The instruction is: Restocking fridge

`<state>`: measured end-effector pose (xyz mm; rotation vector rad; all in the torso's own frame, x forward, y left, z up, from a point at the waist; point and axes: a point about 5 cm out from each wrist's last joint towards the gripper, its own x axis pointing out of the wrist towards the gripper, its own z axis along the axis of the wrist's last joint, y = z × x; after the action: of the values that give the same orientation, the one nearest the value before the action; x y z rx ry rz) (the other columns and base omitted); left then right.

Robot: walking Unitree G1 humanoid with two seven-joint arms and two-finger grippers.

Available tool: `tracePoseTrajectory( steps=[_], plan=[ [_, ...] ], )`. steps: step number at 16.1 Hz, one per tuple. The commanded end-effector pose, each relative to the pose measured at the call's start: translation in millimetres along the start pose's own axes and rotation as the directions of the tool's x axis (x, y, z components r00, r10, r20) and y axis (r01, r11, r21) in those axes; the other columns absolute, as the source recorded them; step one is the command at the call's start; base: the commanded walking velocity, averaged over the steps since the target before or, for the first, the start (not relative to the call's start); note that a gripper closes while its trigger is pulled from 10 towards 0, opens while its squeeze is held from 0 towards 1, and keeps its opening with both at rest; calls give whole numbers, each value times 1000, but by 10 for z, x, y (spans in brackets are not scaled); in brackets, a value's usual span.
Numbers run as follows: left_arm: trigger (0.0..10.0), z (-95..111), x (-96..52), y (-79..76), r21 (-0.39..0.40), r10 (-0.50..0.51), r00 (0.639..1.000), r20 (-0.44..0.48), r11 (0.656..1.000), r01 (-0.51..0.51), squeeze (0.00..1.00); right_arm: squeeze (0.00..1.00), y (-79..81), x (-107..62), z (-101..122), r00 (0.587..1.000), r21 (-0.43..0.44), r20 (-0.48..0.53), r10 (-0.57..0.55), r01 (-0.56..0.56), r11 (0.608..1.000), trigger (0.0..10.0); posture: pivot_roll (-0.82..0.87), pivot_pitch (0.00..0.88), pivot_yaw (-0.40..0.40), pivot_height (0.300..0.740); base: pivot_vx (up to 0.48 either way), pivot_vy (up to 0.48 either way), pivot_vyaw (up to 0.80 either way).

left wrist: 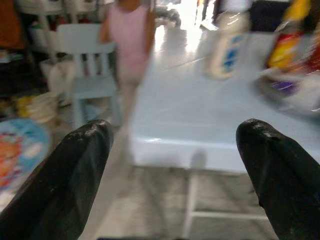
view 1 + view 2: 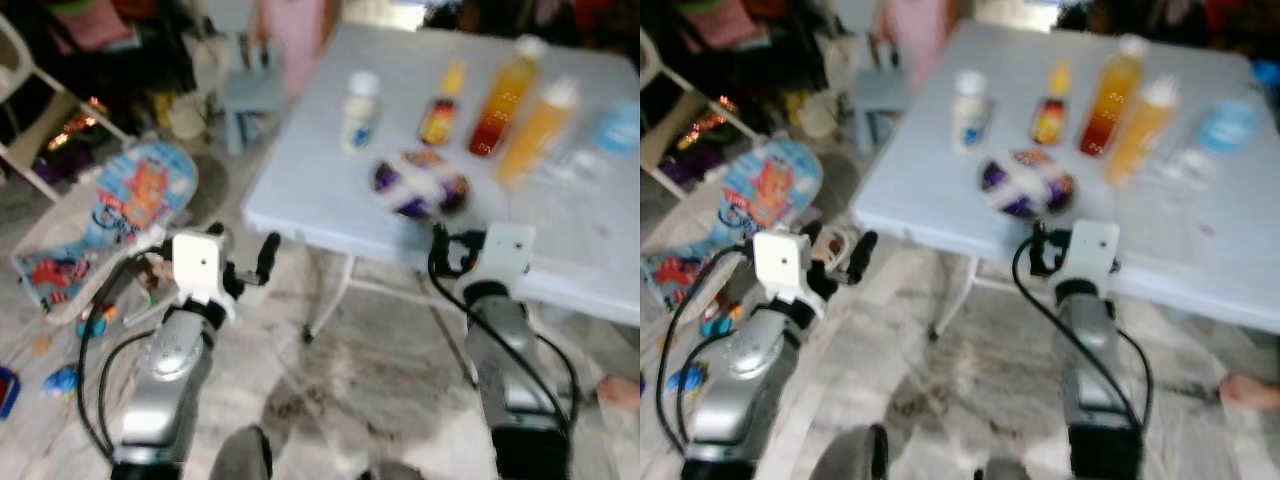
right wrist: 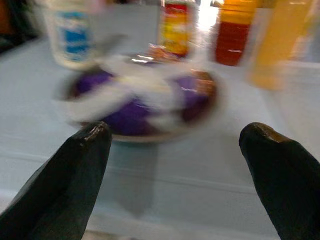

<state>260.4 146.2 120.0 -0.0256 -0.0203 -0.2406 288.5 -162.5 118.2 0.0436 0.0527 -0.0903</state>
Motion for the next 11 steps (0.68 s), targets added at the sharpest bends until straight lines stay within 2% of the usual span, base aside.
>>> tracePoseTrajectory(
  steps=[1, 3, 8, 11],
  plan=[
    [10000, 17, 12, -46, -2, -8, 1000, 8, 1000, 9, 0, 0, -104, -20, -12, 999, -22, 1, -37, 37, 999, 10000, -56, 106, -26, 740, 0, 431, 0],
    [10000, 32, 13, -33, 5, 3, 1000, 25, 1000, -3, 0, 0, -120, -21, 3, 999, -18, 10, -48, 49, 999, 10000, -56, 106, -26, 740, 0, 349, 0],
    [10000, 41, 15, -37, 15, -3, 1000, 30, 1000, 2, 0, 0, -166, -39, -6, 996, -20, 19, -86, 86, 996, 10000, -53, 101, -25, 740, 0, 0, 0],
    [10000, 51, 14, -36, 27, -14, 999, 37, 1000, 13, 0, 0, -267, 20, -13, 992, 27, -2, -123, 123, 992, 10000, -50, 101, -20, 740, 0, 0, 0]
  ],
)
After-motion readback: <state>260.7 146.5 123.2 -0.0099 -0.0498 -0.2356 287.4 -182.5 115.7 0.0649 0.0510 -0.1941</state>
